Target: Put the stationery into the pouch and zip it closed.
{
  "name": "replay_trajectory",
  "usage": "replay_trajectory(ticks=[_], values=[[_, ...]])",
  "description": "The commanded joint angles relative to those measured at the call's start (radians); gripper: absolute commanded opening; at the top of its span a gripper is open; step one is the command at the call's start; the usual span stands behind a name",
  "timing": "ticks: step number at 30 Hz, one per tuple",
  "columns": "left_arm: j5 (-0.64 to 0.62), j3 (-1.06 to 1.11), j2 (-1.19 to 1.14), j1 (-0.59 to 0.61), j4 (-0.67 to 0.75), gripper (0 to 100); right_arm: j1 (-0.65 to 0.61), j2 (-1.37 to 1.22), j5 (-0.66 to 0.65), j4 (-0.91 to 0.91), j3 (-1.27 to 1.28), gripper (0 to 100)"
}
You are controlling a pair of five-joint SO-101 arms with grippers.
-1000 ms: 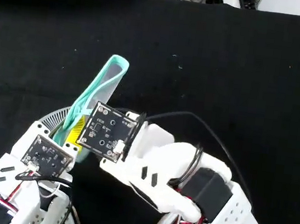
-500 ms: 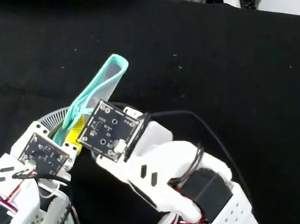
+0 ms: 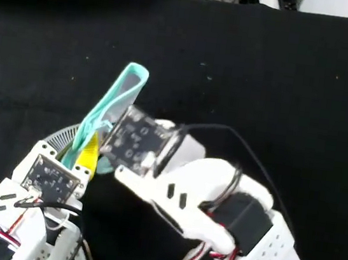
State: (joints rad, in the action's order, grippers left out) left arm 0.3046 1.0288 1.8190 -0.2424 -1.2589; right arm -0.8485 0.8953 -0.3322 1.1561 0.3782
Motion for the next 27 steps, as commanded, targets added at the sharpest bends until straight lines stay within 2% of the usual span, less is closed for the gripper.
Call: replay_trajectory(ticks=[1,12,27], values=[[-0.014,0.027,0.002,-0.005,-0.002,3,0.044,0.016,0.06,-0.06,-0.028,1.2],[-0.014,0.027,0.002,-0.005,-0.002,3,0.121,0.013,0.061,-0.233,0.133,1.2],[-0.014,0.073,0.003,-0.005,0.002,3,0.344,0.016,0.06,-0.373,0.159,1.2]])
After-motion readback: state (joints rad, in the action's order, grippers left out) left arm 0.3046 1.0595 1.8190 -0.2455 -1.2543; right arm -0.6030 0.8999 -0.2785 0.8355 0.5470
